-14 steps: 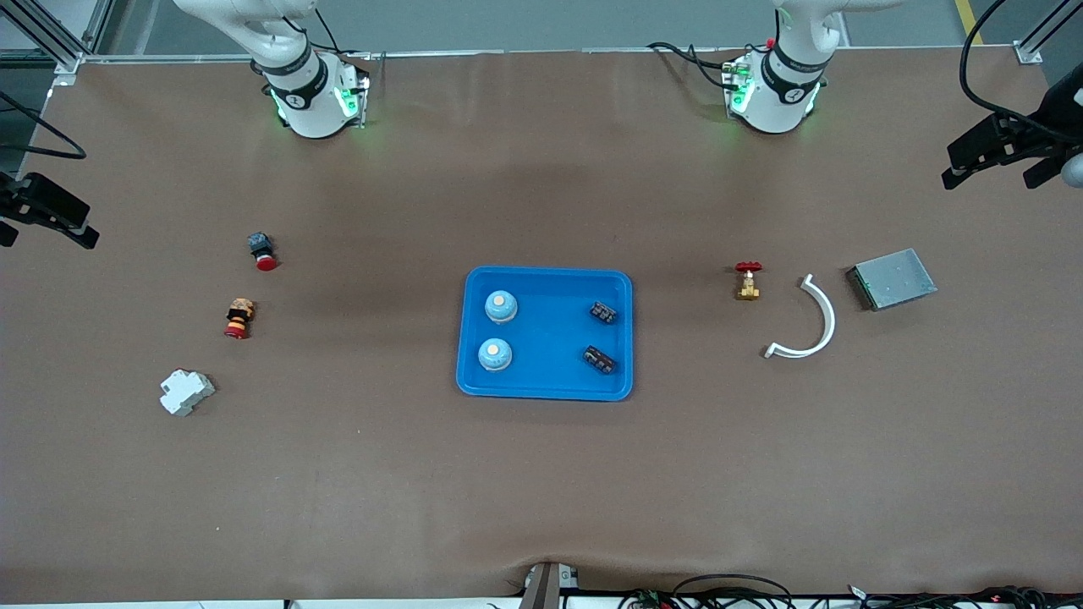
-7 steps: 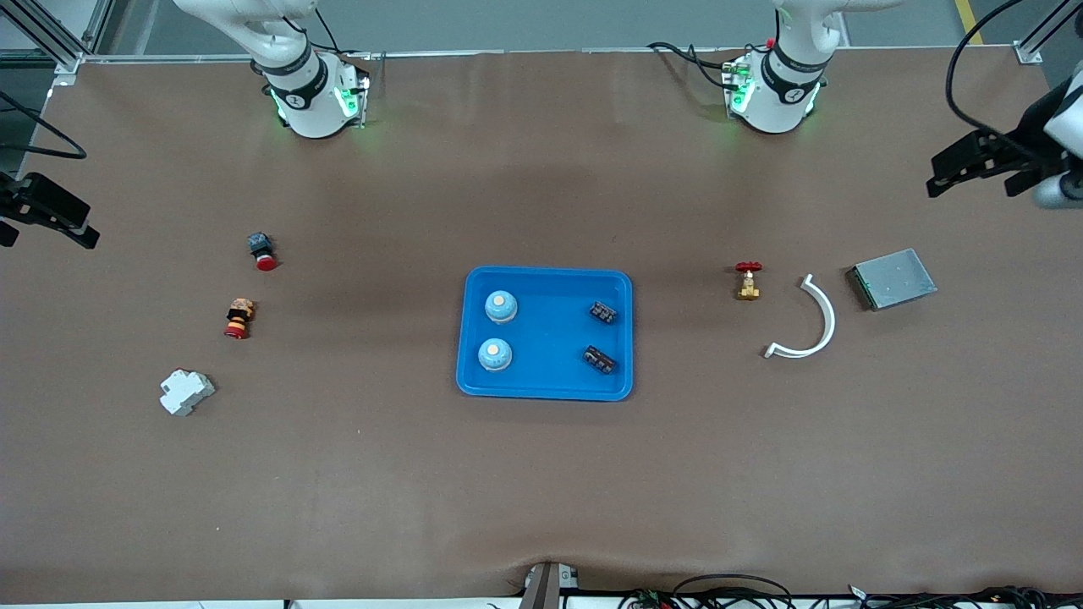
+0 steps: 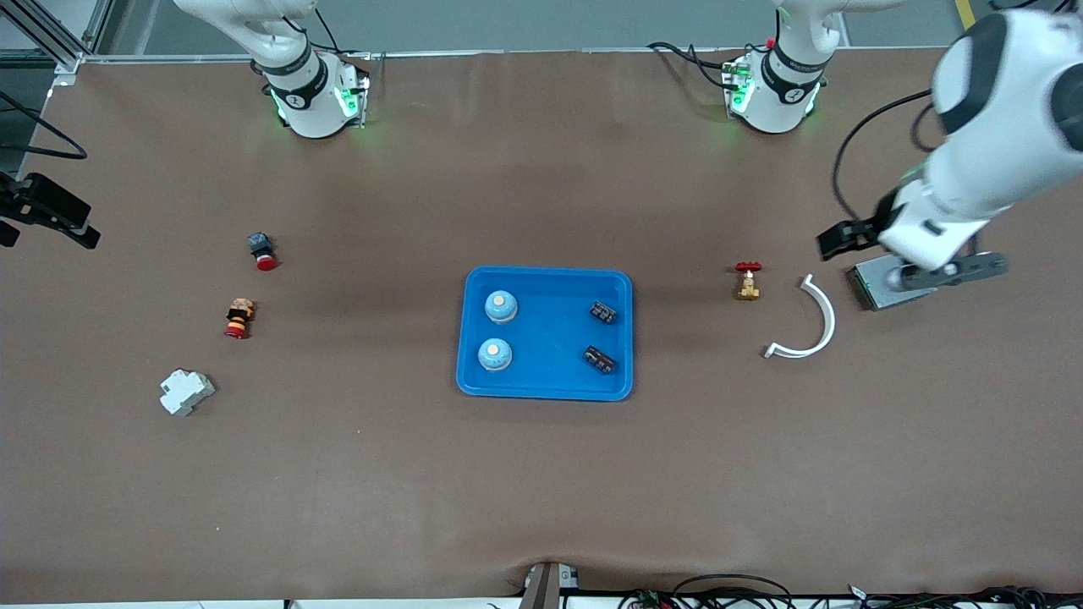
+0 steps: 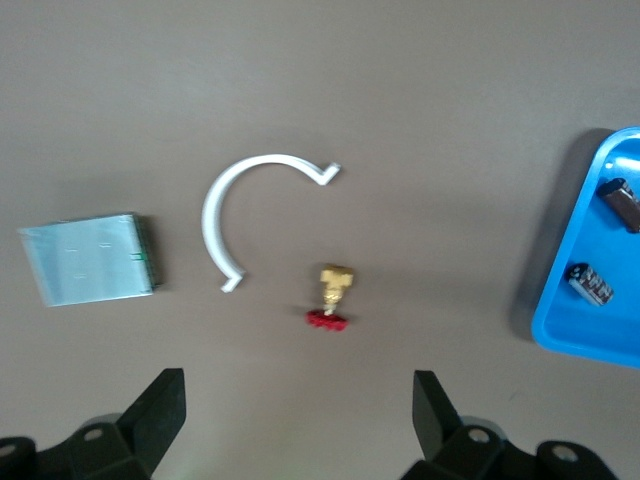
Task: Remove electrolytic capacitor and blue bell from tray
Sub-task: 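Move the left gripper toward the black capacitor in the blue tray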
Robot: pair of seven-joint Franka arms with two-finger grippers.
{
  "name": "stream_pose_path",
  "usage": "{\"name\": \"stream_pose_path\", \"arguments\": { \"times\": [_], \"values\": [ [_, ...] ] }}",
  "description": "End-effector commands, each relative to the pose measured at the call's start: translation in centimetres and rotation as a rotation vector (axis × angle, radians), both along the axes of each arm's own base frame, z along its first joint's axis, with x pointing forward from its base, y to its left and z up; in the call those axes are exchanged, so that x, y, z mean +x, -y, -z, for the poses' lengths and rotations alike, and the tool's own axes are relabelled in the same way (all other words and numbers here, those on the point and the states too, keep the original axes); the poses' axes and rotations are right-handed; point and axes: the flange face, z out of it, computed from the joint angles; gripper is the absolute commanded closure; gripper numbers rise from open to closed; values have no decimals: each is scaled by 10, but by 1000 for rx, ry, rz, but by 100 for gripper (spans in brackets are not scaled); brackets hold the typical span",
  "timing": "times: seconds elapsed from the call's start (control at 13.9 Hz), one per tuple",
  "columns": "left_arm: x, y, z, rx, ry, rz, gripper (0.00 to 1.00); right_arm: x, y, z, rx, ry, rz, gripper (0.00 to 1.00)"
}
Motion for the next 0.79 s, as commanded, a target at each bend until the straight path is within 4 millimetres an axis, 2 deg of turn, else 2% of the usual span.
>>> {"name": "stream_pose_path", "arguments": {
  "times": [0.0, 0.07, 0.22, 0.5, 0.58, 0.72],
  "values": [
    [-3, 24, 46, 9, 7, -92, 0, -4, -1, -2, 13, 4, -7, 0],
    [-3, 41, 61, 5, 11, -129, 0, -4, -1, -2, 13, 4, -7, 0],
    [0, 61, 86, -2, 8, -225, 0, -4, -1, 2, 13, -3, -7, 0],
    [-1, 129, 130, -46, 28, -391, 0, -4, -2, 4, 14, -10, -2, 0],
    [0, 144, 137, -63, 39, -439, 3, -4, -4, 8, 17, -16, 2, 0],
    [6, 175, 152, -93, 46, -515, 17, 0, -22, 28, 21, -29, 26, 0]
  ]
}}
